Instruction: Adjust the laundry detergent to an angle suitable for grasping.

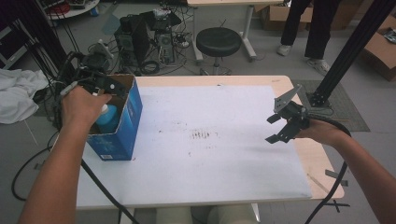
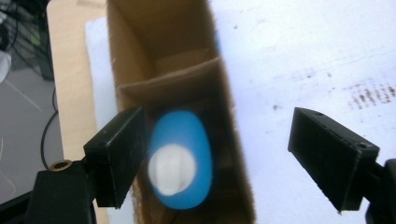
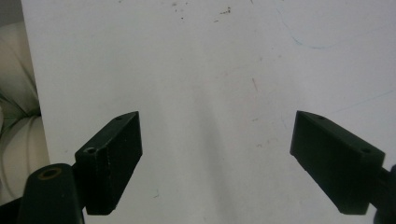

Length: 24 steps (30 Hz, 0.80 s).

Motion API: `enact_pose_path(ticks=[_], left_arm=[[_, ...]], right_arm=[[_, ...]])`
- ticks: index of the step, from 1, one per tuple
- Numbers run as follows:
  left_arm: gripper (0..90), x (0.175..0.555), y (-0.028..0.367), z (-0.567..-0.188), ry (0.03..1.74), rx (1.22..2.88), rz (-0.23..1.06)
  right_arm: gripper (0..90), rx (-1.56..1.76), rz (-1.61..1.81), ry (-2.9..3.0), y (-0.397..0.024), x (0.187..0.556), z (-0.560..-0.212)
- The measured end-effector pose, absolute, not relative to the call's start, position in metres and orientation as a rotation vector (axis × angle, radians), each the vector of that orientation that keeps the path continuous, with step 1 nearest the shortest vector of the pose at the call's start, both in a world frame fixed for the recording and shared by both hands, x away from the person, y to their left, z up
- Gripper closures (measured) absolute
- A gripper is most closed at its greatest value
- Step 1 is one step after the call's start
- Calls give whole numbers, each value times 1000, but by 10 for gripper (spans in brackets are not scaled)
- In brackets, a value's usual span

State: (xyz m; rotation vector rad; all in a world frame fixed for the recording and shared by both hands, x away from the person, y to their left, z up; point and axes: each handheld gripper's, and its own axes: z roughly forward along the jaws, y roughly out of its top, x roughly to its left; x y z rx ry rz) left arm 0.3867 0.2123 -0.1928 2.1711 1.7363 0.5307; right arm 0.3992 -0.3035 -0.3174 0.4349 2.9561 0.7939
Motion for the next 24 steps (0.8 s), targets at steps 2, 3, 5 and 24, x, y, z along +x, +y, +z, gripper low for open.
enact_pose_path(ticks=[2,3,5,24], left_arm=[[201,387,207,-191,1693,2196,547],[197,387,204,-190,1674,2203,549],[195,386,201,-189,1660,2209,554],[175,391,138,-187,1302,2423,510]], right_arm=[[165,436,795,2956,-303,399,-317],[165,433,797,2955,-303,399,-316],[165,435,800,2954,-303,398,-315],[165,434,812,2952,-298,397,-309]])
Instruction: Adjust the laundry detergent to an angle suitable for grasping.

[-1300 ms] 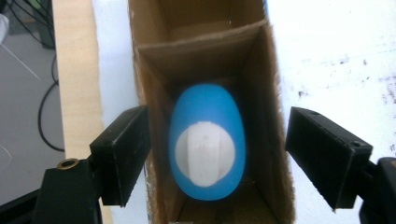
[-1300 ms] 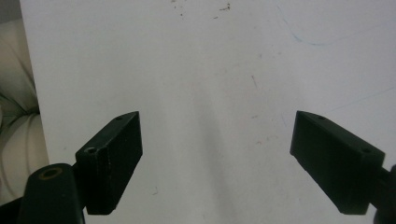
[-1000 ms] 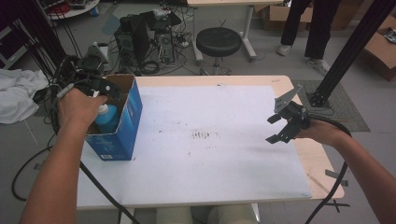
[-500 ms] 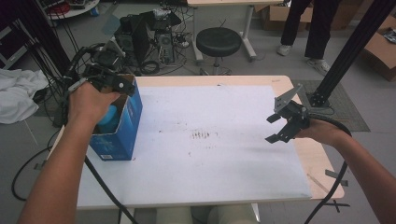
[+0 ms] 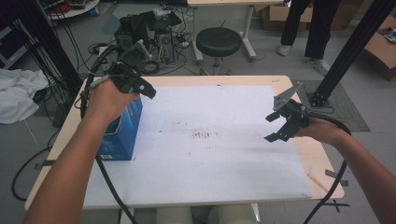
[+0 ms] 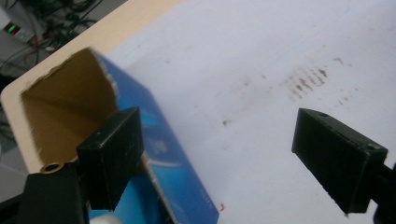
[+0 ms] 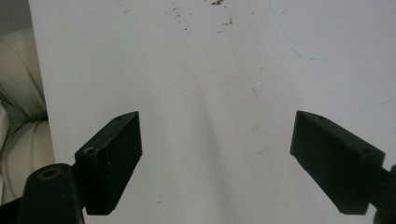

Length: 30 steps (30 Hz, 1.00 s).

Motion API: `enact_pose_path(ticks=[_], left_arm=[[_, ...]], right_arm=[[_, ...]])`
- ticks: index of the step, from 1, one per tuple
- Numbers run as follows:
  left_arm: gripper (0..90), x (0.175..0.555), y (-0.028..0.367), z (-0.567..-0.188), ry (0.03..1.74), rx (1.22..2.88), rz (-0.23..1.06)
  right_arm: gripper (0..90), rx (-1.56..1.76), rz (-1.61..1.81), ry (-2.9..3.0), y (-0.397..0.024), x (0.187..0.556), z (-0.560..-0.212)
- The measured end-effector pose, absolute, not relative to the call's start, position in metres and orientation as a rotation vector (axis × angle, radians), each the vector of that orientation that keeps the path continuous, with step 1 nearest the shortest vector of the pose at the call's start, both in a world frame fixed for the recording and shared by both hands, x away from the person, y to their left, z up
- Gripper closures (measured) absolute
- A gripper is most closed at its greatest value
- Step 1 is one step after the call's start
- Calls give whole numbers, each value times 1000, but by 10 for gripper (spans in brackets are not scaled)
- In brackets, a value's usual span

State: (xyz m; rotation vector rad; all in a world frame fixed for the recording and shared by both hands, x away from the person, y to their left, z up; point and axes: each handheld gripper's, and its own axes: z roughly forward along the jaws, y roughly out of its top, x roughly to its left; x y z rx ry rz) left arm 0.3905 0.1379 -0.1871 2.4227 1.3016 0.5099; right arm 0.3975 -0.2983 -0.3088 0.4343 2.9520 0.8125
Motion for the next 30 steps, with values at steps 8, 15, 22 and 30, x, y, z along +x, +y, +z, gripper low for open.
enact_pose_path(ticks=[8,15,22,30], left_arm=[[174,390,108,-195,1090,2529,429],[174,390,86,-211,942,2615,377],[174,391,70,-223,867,2662,354],[175,383,48,-240,712,2719,314]], right_arm=[[165,426,811,2952,-295,400,-308],[165,423,813,2956,-292,400,-309],[165,432,820,2953,-291,400,-309],[165,435,829,2947,-292,403,-309]])
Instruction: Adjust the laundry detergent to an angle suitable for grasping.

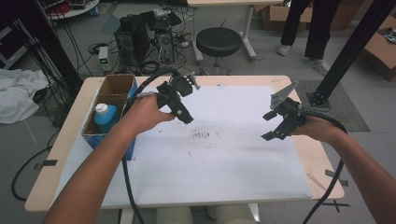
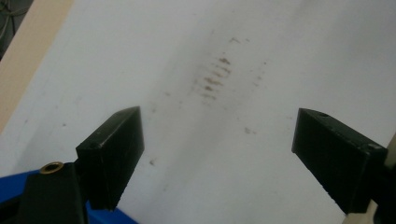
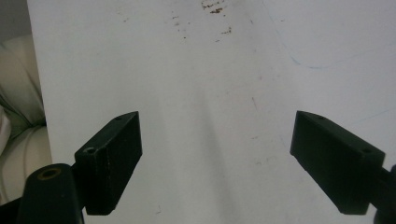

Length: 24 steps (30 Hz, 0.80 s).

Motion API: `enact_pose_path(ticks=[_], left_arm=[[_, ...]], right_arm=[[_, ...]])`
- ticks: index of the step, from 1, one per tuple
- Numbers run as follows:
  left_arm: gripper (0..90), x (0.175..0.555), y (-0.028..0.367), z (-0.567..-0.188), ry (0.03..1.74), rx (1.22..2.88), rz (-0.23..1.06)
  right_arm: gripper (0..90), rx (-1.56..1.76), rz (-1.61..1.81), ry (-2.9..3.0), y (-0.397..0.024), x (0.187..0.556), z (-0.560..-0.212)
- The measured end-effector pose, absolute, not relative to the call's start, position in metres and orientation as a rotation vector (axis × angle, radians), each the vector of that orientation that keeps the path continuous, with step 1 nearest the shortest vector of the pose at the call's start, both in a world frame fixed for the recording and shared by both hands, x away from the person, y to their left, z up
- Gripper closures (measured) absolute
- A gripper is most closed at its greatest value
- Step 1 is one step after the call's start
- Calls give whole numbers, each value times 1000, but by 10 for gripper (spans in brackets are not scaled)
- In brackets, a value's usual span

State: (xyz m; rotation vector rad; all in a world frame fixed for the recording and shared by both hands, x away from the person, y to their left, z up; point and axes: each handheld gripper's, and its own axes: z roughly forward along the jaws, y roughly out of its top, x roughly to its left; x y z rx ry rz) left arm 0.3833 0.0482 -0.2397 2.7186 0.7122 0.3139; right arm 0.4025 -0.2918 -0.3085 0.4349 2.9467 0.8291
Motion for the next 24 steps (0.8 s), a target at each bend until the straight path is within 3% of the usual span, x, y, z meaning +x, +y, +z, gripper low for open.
enact_pose_path(ticks=[10,24], left_arm=[[177,374,25,-250,565,2760,283],[177,373,10,-258,503,2774,239]], right_arm=[[164,436,822,2952,-289,407,-311],[165,441,833,2951,-292,408,-312]])
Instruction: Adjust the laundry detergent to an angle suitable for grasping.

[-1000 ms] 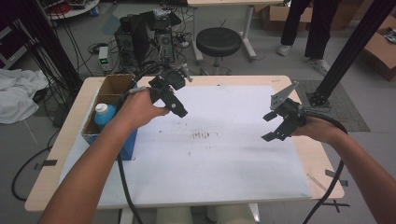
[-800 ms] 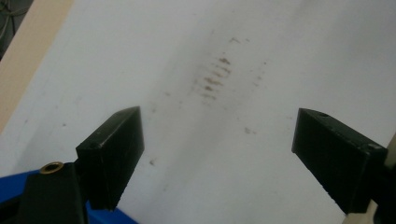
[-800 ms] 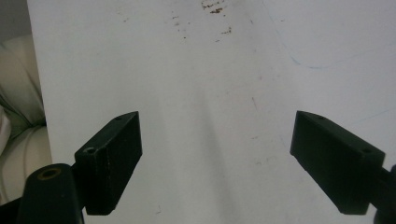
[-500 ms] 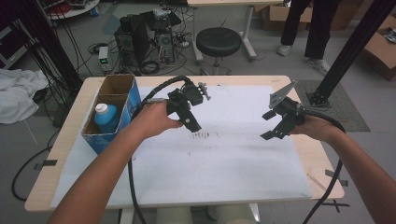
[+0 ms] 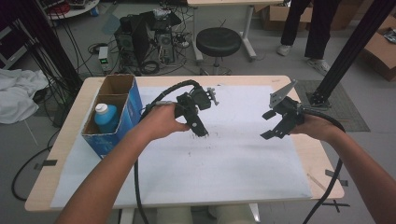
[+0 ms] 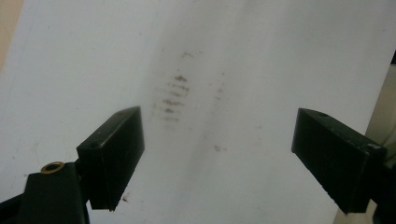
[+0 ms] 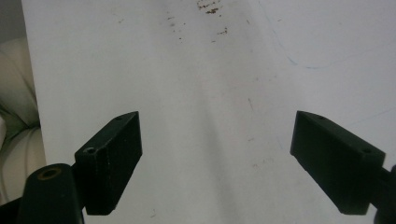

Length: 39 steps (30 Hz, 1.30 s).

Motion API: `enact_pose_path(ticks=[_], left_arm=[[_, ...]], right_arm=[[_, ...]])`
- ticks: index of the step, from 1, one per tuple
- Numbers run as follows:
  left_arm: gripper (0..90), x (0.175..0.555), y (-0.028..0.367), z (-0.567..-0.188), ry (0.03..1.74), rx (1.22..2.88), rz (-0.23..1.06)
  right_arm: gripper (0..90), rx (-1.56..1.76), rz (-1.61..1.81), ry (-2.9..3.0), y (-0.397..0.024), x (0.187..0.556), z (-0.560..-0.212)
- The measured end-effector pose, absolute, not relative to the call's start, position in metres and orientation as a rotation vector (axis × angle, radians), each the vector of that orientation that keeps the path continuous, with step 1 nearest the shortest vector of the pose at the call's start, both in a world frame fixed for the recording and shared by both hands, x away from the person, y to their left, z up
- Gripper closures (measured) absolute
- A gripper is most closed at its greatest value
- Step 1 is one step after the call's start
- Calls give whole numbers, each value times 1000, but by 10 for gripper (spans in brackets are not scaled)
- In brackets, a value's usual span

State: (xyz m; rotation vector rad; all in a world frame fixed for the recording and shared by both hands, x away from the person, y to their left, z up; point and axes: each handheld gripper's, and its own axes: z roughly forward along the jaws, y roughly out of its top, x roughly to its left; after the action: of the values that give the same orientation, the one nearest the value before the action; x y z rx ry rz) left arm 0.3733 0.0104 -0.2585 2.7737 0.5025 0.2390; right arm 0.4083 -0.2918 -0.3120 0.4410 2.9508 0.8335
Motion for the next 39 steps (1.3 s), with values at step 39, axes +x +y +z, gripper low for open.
enact_pose_path(ticks=[39], left_arm=[[181,381,14,-261,521,2760,215]], right_arm=[[166,450,840,2957,-293,408,-318]])
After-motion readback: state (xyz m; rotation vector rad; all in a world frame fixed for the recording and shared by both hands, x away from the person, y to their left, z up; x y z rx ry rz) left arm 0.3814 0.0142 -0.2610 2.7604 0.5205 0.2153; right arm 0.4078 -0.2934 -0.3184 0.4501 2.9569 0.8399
